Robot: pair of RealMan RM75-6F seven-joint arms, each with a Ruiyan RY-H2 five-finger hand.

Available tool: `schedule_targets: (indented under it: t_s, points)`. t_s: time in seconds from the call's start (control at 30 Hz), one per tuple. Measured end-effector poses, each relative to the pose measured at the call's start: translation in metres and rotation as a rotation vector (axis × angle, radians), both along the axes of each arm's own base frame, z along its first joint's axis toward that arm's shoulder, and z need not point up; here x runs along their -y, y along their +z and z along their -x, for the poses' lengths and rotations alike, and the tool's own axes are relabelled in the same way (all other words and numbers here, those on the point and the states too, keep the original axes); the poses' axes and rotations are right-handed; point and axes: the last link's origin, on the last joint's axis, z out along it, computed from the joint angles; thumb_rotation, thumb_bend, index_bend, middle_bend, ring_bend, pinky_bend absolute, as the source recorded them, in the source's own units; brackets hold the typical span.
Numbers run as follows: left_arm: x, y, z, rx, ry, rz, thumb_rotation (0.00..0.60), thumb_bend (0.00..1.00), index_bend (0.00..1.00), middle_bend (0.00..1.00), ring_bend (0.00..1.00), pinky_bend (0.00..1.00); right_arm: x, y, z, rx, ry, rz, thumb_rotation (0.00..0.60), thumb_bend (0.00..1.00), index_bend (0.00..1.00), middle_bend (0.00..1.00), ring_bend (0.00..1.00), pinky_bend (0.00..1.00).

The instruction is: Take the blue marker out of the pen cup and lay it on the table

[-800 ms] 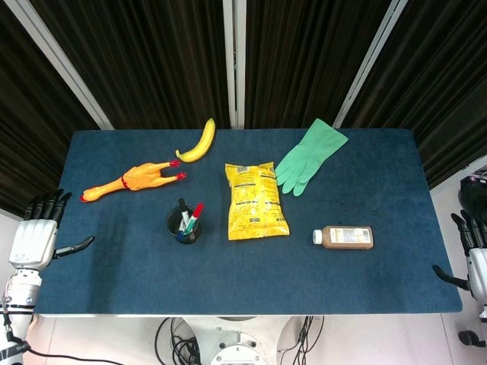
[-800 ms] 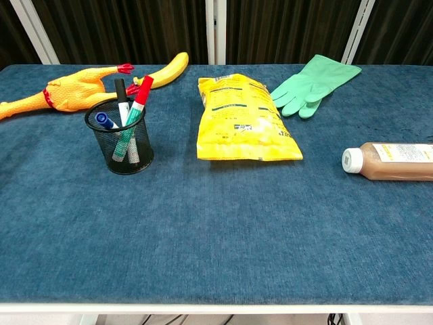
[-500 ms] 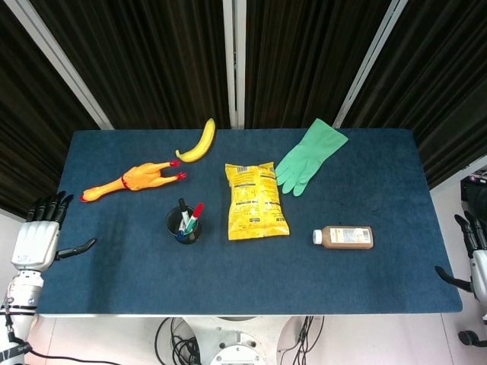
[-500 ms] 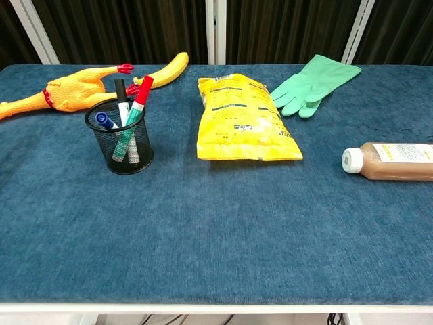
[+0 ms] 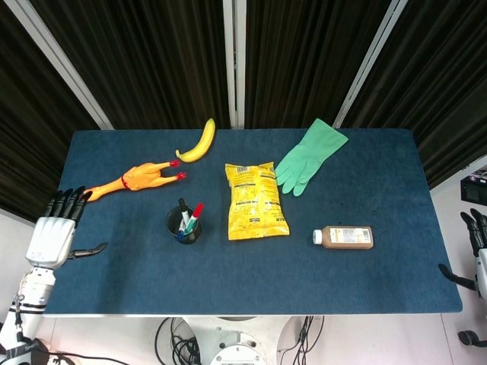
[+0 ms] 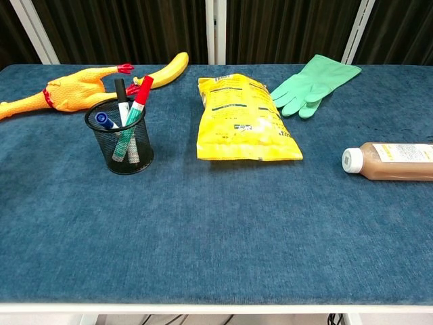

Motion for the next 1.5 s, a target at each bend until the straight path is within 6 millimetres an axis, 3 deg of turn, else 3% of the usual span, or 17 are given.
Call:
schedule_targets:
  t_s: [0.17,0.3,0.6,0.8,1.5]
  points:
    - [-0.007,-0.016,-0.024,0.019,-0.141,0.018,0.6,0.21,0.2,0.29,0.22,0.44,0.003,-0.003,-0.001,0.002,0.001,-0.011,0.6,0.09,0.0,0.0,0.0,0.0]
    - [-0.017,-0.035,-0.045,0.019,-0.237,0.051,0.6,0.23,0.24,0.35,0.3,0.54,0.004,-0.006,-0.001,-0.008,-0.001,-0.027,0.6,0.09,0.0,0.0,0.0,0.0]
    - [-0.036,-0.076,-0.074,-0.028,-0.278,0.167,0.6,0.23,0.31,0.45,0.46,0.62,0.001,0.0,0.002,-0.006,-0.009,-0.008,0.6,0.09,0.0,0.0,0.0,0.0]
    - [-0.044,-0.092,-0.085,-0.038,-0.274,0.21,0.6,0.24,0.35,0.52,0.54,0.65,0.0,0.0,0.007,-0.004,-0.023,-0.012,0.6,0.09,0.0,0.0,0.0,0.0]
    - [-0.044,-0.106,-0.103,-0.024,-0.322,0.271,0.6,0.26,0.41,0.6,0.61,0.68,0.001,-0.005,0.009,-0.007,-0.036,-0.028,0.6,0.09,0.0,0.0,0.0,0.0]
